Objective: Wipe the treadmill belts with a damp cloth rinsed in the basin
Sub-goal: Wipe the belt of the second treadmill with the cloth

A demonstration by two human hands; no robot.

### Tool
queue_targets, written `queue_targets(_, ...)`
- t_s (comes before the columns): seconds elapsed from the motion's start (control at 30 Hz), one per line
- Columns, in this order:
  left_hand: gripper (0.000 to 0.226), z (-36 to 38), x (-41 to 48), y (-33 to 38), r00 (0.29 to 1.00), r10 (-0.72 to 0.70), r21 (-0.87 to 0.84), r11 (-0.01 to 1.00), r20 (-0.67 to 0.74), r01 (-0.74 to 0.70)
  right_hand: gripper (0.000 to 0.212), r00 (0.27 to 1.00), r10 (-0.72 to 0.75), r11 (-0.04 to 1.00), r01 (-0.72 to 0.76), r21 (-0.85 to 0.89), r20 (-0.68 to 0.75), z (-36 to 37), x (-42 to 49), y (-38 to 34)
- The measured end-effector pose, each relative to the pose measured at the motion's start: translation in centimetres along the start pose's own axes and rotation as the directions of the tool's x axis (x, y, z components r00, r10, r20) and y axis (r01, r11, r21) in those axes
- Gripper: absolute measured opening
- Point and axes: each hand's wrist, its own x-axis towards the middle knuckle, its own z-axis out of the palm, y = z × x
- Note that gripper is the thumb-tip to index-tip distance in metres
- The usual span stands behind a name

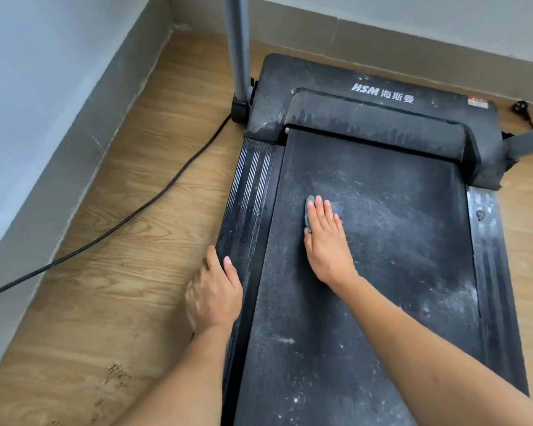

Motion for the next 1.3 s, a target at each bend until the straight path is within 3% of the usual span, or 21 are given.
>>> queue_targets(0.17,0.045,-0.6,0.0,0.6,0.999,-0.027,-0.009,1.000,0.045,0.027,0.068,0.998,-0.039,0.999,0.039,-0.002,0.042,3.2,-14.7,-2.5)
queue_targets(0.3,0.044,-0.6,0.0,0.8,0.998,-0.034,-0.043,0.998,0.054,0.037,0.089,0.989,0.066,0.994,-0.054,-0.092,0.134,7.1,-25.2,-6.7)
queue_targets(0.37,0.045,-0.4,0.1,0.7,0.999,-0.025,-0.047,0.999,0.047,0.027,0.092,0.989,0.075,0.996,-0.068,-0.055,0.128,6.7,-22.8,-7.0)
queue_targets(0.5,0.059,-0.2,0.3,0.8,0.996,-0.019,-0.050,0.998,0.089,0.023,0.081,0.988,0.150,0.987,-0.151,-0.054,-0.022,3.4,-10.1,-6.2)
queue_targets(0.6,0.052,-0.1,0.3,0.8,0.995,-0.021,-0.041,0.999,0.093,0.025,0.073,0.978,0.208,0.978,-0.208,-0.005,-0.033,1.2,-0.9,-4.4)
queue_targets(0.7,0.044,0.3,0.3,0.5,0.995,-0.042,-0.037,0.998,0.088,0.045,0.068,0.984,0.171,0.984,-0.173,-0.048,-0.047,0.4,1.3,-2.8)
queue_targets(0.9,0.044,0.6,0.2,0.2,0.996,-0.043,-0.050,0.998,0.073,0.047,0.069,1.000,0.024,0.999,-0.024,-0.026,-0.019,4.9,-17.2,-4.4)
queue_targets(1.03,0.044,0.7,0.3,-0.1,0.997,-0.048,-0.045,0.998,0.060,0.051,0.062,0.995,0.072,0.976,-0.056,-0.208,0.068,6.6,-27.1,-5.9)
queue_targets(1.17,0.042,0.8,0.3,0.0,0.997,-0.045,-0.024,0.999,0.056,0.047,0.096,0.970,0.243,0.969,-0.242,-0.053,0.019,3.9,-17.4,-4.5)
queue_targets(1.3,0.040,0.6,0.2,-0.1,0.999,-0.038,-0.024,0.999,0.030,0.038,0.109,0.924,0.383,0.924,-0.383,0.019,0.004,-0.9,-3.3,-0.2)
